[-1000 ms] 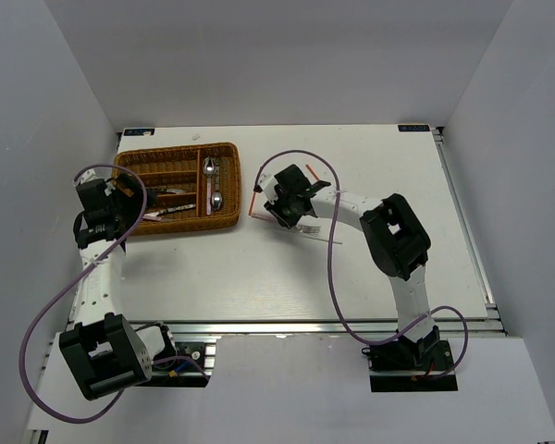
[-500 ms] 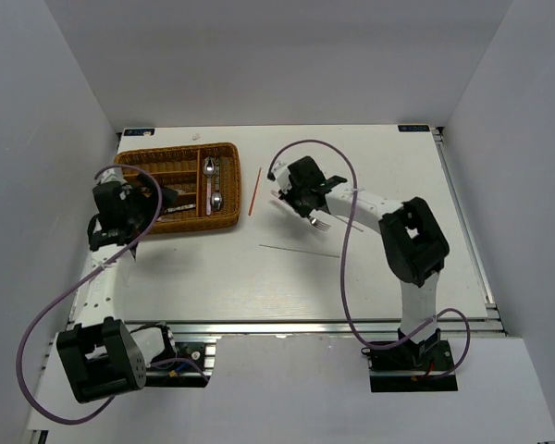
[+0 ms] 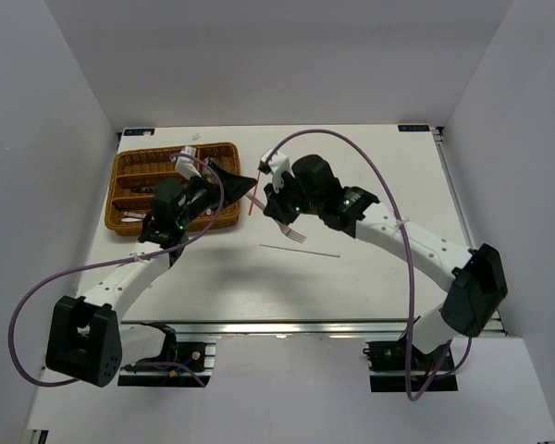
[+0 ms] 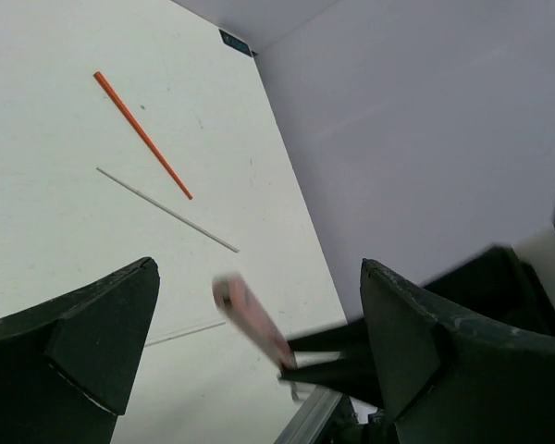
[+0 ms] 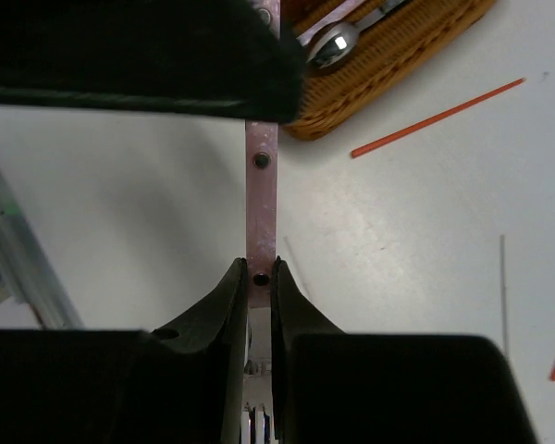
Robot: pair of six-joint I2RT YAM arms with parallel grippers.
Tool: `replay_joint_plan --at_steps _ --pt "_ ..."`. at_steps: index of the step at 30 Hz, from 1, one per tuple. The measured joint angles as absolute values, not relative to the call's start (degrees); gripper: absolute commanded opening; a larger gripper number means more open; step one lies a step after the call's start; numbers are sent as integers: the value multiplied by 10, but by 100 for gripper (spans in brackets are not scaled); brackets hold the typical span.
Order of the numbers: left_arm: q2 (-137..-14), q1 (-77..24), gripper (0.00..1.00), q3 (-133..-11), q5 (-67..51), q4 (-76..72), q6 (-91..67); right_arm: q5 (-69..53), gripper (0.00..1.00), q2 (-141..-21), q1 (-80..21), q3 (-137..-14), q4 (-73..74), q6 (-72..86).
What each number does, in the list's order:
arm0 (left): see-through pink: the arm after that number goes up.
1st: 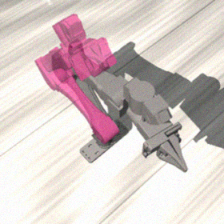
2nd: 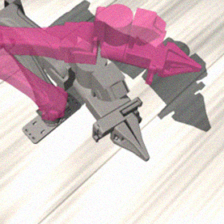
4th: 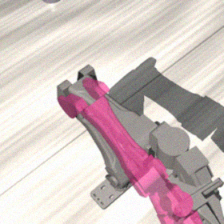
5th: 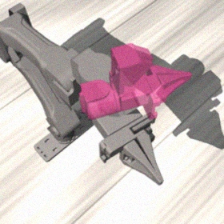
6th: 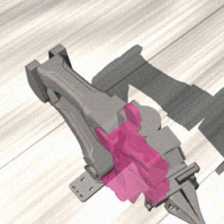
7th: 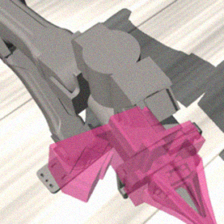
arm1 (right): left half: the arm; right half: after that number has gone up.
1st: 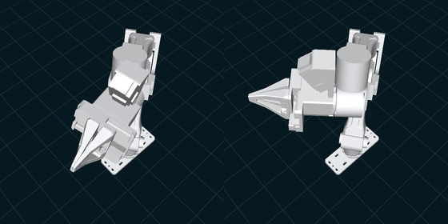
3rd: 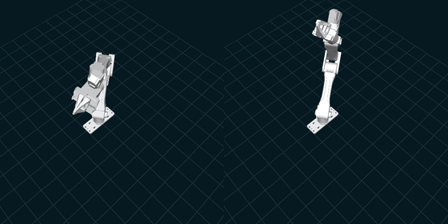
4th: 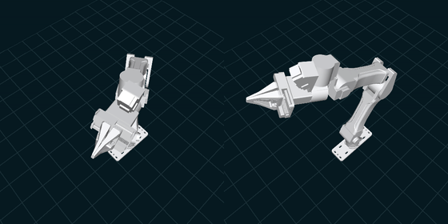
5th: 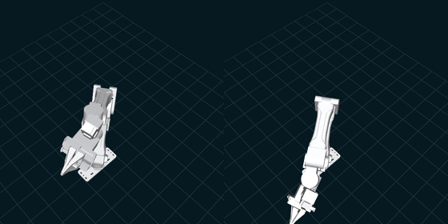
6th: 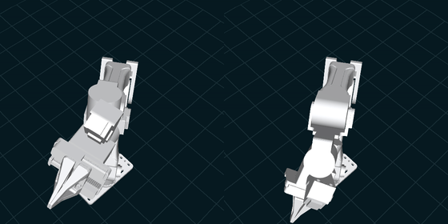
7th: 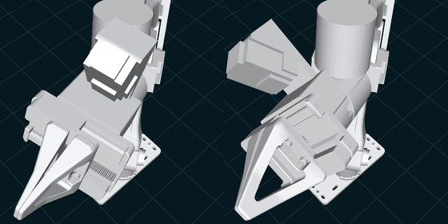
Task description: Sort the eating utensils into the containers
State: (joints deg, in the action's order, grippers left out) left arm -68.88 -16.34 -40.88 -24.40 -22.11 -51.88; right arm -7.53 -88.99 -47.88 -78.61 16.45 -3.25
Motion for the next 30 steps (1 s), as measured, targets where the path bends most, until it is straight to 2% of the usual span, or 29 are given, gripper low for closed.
replay_joint_plan --at_steps 3,5,7,10,14,16,18,19,20,21,23,26,30 --pt "-699 -176 89 -409 -225 -224 -524 -77 0 -853 -501 -749 165 -5" --pt "-707 -182 58 -408 -220 -230 -534 -77 0 -838 -509 -742 166 6" --pt "-713 -184 34 -405 -219 -243 -549 -76 0 -830 -512 -742 162 16" --pt "-716 -191 30 -404 -220 -262 -559 -62 0 -829 -515 -743 164 27" --pt "-714 -197 0 -403 -223 -287 -580 -47 0 -850 -515 -758 180 33" --pt "-710 -200 0 -402 -217 -283 -573 -47 0 -864 -518 -771 184 35" --pt "-708 -196 0 -401 -209 -276 -574 -45 19 -870 -519 -778 186 37" --pt "-704 -196 0 -402 -202 -267 -575 -44 25 -870 -519 -778 185 39" --pt "-699 -196 0 -402 -193 -256 -575 -42 36 -870 -519 -778 185 43" --pt "-694 -194 0 -403 -182 -244 -571 -37 63 -870 -520 -778 183 46" --pt "-684 -180 0 -408 -168 -202 -569 -18 89 -865 -518 -777 174 52" --pt "-681 -111 0 -414 -158 -157 -582 13 89 -839 -510 -760 161 49" --pt "-686 62 0 -431 -125 -85 -600 42 89 -788 -485 -730 160 52"
